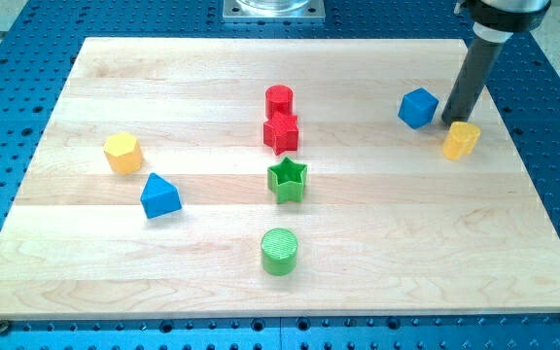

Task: Place the cube above the hexagon

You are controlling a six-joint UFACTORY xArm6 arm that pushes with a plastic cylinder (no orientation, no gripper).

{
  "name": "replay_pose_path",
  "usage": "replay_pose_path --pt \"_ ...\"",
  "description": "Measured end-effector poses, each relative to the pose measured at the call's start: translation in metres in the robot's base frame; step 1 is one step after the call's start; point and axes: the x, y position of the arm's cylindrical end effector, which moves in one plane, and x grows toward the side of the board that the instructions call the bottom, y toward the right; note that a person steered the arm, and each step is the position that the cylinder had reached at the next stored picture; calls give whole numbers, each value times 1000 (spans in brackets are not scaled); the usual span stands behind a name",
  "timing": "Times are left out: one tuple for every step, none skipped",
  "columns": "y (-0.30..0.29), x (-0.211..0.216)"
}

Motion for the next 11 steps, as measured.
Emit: replay_pose_path --pt "-48 0" --pt "-91 -33" --pt "-95 -73" --pt "-27 -81" --pt "-68 -109" --pt "-175 -112" --pt "-247 -123" --pt "-164 -133" --pt "-108 -76" --pt "-146 -64" --pt "-237 -70"
